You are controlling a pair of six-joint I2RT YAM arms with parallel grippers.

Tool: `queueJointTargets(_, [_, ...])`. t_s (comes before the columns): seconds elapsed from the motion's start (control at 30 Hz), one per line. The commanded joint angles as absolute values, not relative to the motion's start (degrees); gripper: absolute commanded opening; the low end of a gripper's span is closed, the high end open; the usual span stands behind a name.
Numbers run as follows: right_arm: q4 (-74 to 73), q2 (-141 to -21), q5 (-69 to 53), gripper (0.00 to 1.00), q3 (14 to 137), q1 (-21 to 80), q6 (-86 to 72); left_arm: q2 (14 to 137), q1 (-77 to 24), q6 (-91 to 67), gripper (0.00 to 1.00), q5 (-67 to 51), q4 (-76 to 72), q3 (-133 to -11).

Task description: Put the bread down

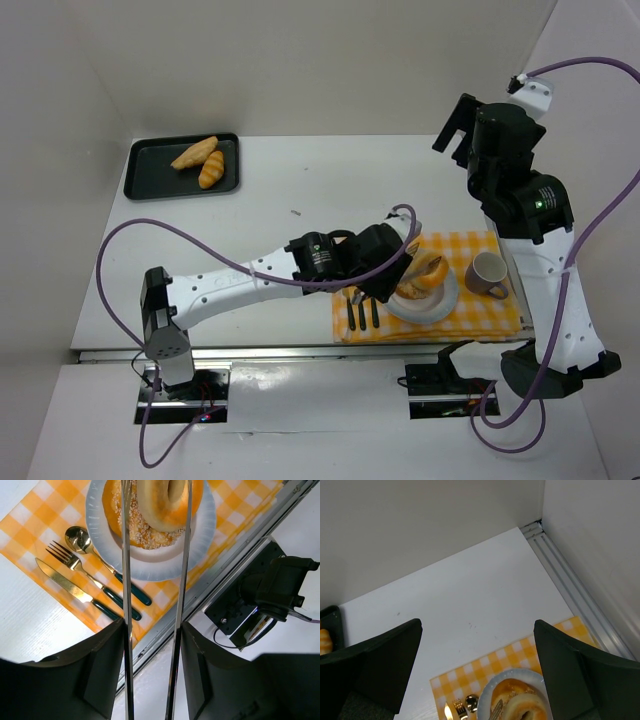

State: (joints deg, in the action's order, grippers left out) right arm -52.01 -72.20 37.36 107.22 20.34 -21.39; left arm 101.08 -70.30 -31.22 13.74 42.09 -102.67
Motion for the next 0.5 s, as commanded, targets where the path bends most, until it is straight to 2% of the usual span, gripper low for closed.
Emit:
queueJointTargets(0.0, [-52.5, -71.0, 37.1, 1.0, 106.6, 20.0, -21.7, 97.0, -70.7, -30.0, 0.59, 15.3, 41.0, -105.6])
queueJointTargets(0.23, [-52.5, -71.0, 37.1, 1.0, 106.6, 20.0, -21.7, 93.8, -70.7, -30.5, 0.56, 19.9, 41.5, -104.9])
queueJointTargets(0.47, [-53.1, -71.0, 36.0, 1.0, 106.6, 20.0, -21.7, 85.0, -68.5, -32.2, 0.55, 30.8, 45.3, -98.0])
